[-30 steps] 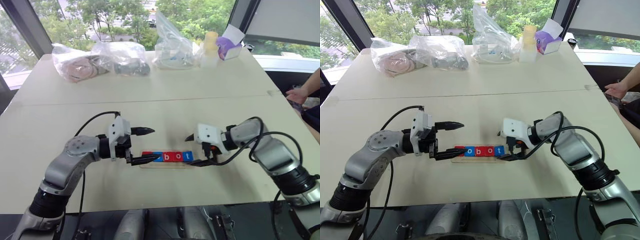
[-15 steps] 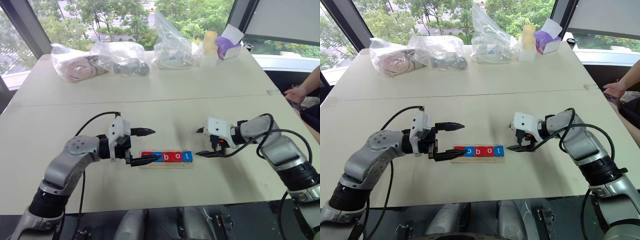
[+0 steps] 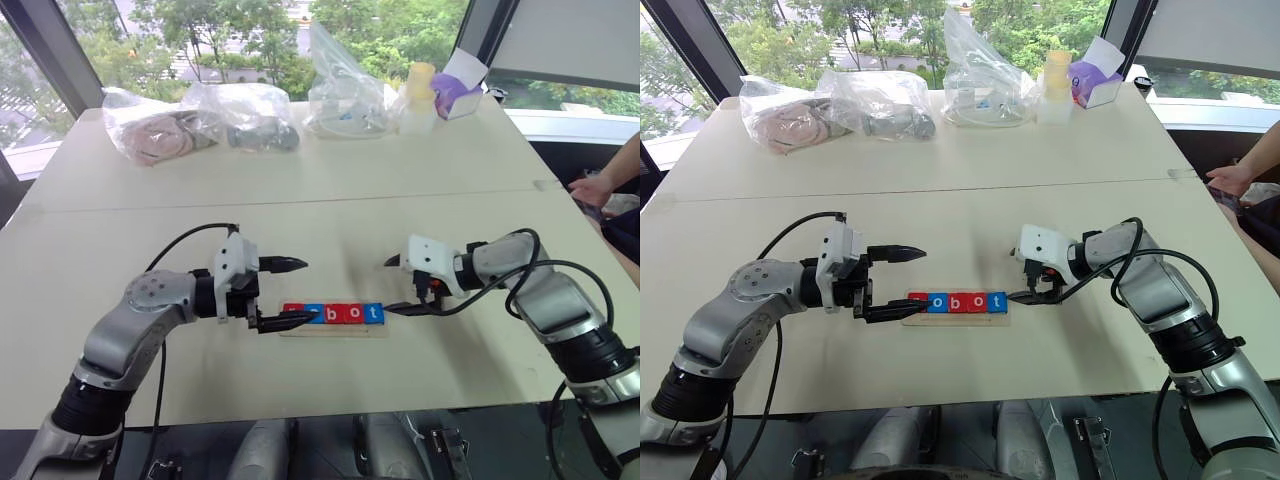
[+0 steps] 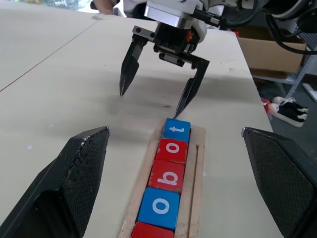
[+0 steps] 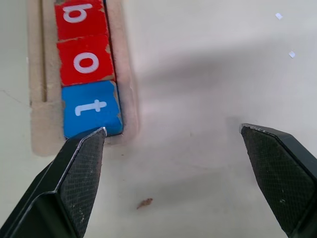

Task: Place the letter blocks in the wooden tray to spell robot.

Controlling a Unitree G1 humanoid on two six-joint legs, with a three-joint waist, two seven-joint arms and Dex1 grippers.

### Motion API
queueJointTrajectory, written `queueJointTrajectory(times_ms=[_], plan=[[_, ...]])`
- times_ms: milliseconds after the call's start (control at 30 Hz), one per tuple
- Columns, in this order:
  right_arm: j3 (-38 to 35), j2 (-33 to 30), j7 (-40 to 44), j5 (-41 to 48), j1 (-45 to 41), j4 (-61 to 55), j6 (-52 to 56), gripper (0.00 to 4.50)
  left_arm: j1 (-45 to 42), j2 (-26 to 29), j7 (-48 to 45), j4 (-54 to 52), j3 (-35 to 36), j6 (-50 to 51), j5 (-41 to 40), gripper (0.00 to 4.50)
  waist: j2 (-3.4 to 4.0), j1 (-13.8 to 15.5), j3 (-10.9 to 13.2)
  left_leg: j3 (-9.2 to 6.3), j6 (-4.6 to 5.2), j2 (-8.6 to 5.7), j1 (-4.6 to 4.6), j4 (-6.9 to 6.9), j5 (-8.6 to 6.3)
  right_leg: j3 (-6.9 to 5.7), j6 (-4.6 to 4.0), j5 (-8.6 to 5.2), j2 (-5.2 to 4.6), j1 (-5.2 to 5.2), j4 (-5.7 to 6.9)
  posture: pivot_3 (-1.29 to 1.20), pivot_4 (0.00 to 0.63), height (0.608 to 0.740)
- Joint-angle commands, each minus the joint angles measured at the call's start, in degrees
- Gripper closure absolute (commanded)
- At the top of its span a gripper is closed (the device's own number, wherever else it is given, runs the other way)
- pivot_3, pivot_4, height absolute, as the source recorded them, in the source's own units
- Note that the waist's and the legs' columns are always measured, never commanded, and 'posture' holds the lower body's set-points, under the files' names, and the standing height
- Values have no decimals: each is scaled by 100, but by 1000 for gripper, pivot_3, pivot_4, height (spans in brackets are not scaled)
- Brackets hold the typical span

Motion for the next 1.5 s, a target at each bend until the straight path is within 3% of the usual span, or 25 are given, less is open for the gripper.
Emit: queueJointTrajectory(times_ms=[33,700,1167,1500], plan=[[-79,-27,49,110,-21,-297,76,29,-50,37,-51,-156,147,-60,-70,0,0,0,0,0,0,0,0,0,0,0,0,0,0,0,0,0,150,740],[-159,-164,6,30,78,-251,-30,29,-32,4,-105,-108,133,-125,-37,0,0,0,0,0,0,0,0,0,0,0,0,0,0,0,0,0,150,740],[6,107,-103,37,96,-344,44,29,-4,42,-84,-166,161,-66,-61,0,0,-2,0,0,0,0,0,0,0,0,0,0,0,0,0,0,150,740],[-182,-145,-41,69,133,-314,-8,29,-1,38,-39,-225,159,-8,-78,0,0,-2,0,0,0,0,0,0,0,0,0,0,0,0,-1,0,150,740]])
